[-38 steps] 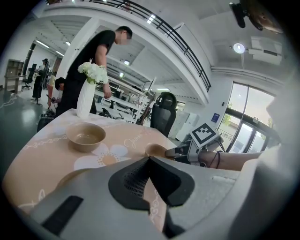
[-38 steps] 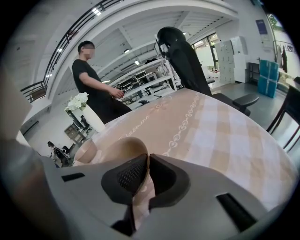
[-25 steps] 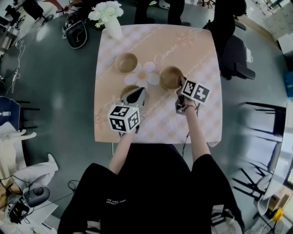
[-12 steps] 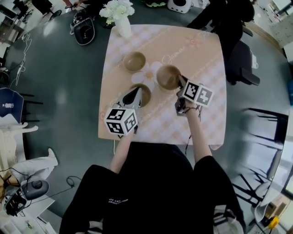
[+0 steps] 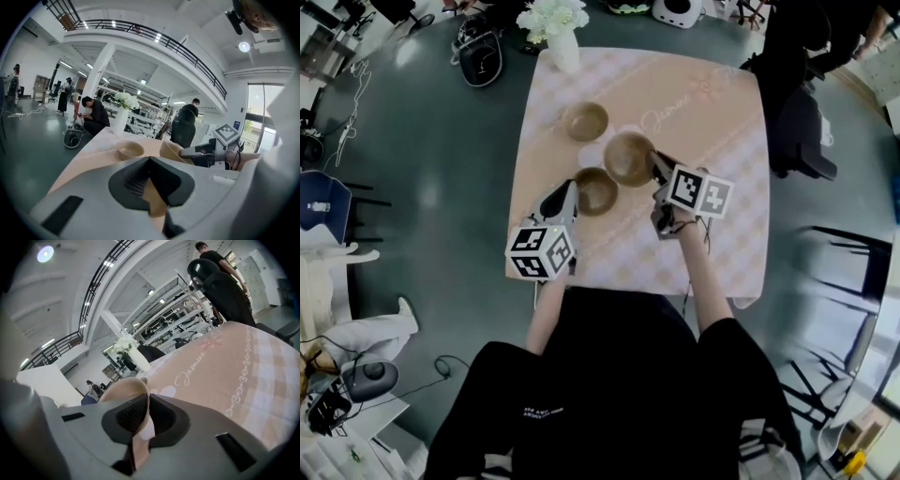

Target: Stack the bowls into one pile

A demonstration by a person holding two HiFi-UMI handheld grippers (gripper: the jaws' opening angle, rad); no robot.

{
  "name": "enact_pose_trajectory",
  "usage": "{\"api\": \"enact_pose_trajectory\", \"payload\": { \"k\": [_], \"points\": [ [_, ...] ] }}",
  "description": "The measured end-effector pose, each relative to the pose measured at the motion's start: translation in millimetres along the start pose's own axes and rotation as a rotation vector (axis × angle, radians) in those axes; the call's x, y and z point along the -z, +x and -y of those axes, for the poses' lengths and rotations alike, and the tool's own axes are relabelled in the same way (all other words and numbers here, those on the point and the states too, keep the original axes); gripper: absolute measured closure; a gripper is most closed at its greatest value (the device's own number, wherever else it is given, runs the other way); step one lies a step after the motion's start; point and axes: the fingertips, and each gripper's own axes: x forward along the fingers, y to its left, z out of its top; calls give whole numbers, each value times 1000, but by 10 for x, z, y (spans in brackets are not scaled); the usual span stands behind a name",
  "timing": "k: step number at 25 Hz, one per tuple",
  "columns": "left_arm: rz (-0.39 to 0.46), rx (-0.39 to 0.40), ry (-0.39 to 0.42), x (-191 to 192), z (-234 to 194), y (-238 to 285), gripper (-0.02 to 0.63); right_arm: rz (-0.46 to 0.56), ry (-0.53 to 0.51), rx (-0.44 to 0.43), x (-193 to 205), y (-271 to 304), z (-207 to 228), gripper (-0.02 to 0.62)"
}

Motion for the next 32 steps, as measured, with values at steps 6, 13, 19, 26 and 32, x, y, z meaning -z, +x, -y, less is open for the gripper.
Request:
{"api": "enact_pose_trajectory", "payload": {
  "k": [6, 13, 19, 26, 32],
  "points": [
    [-6, -62, -15, 83, -210, -148, 609, -69, -57, -81, 190, 108, -293, 586],
    [-25, -103, -29, 170, -341, -219, 608, -173, -181, -122, 449, 253, -554, 586],
    [-37, -116, -39, 216, -405, -240, 609, -237, -270, -108, 623, 333, -620, 584],
    [-48, -112, -47, 249, -426, -245, 609, -293, -360, -67, 759, 413, -660, 583],
    [-48, -110, -48, 266, -432, -274, 609, -325, -451, -24, 880, 448, -652, 578]
  ]
}}
